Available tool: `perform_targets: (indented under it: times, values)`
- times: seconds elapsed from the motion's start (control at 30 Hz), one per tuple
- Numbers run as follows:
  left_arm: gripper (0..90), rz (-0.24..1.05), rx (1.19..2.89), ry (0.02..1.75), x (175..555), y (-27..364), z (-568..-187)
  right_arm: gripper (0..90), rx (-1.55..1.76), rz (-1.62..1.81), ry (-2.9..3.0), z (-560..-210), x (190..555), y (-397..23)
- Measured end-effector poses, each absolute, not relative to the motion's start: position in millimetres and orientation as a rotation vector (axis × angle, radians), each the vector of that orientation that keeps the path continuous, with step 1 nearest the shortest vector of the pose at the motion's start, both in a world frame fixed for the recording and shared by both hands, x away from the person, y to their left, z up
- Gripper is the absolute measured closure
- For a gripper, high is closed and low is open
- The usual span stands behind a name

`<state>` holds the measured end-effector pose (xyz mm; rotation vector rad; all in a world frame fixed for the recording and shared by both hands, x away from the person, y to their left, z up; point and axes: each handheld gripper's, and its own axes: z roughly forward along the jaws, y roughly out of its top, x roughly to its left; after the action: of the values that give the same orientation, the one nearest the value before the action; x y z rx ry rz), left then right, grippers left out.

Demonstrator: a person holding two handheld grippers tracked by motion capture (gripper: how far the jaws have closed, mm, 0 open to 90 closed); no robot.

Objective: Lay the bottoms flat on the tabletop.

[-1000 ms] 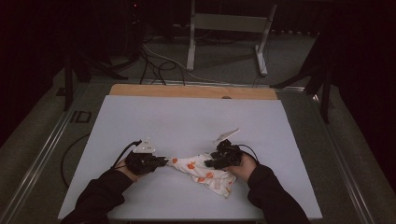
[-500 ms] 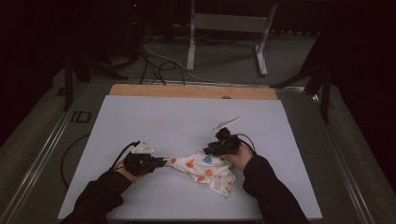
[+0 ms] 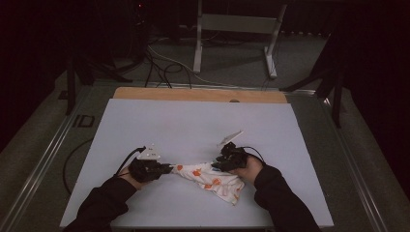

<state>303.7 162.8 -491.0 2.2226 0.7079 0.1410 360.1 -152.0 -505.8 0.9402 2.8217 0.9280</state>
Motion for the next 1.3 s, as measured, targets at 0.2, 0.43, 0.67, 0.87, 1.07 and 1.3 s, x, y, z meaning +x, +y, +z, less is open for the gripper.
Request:
perform_targets:
  times: [0.2,0.43,0.67,0.87,1.07,1.3]
  values:
    - [85.7,0.142,2.229,0.705,304.1,162.2,-491.4,83.3,0.779,0.831,2.808,-502.7,345.6,-144.7]
    - [85.7,0.164,2.174,0.709,306.5,167.5,-476.7,85.4,0.823,0.998,2.682,-482.3,349.4,-153.6]
    - [85.7,0.137,2.041,0.676,314.7,171.6,-442.4,85.3,0.895,1.283,2.502,-435.6,357.2,-176.6]
    - [85.7,0.368,2.056,0.704,333.1,164.3,-398.3,85.5,0.885,1.454,2.31,-387.8,354.8,-192.0]
    - [85.6,0.48,2.127,0.754,373.2,143.3,-400.7,85.6,0.99,1.341,2.257,-397.7,368.9,-188.6]
    - [85.1,0.465,2.143,0.855,425.3,118.8,-432.8,85.6,1.19,1.204,2.164,-427.5,399.1,-186.7]
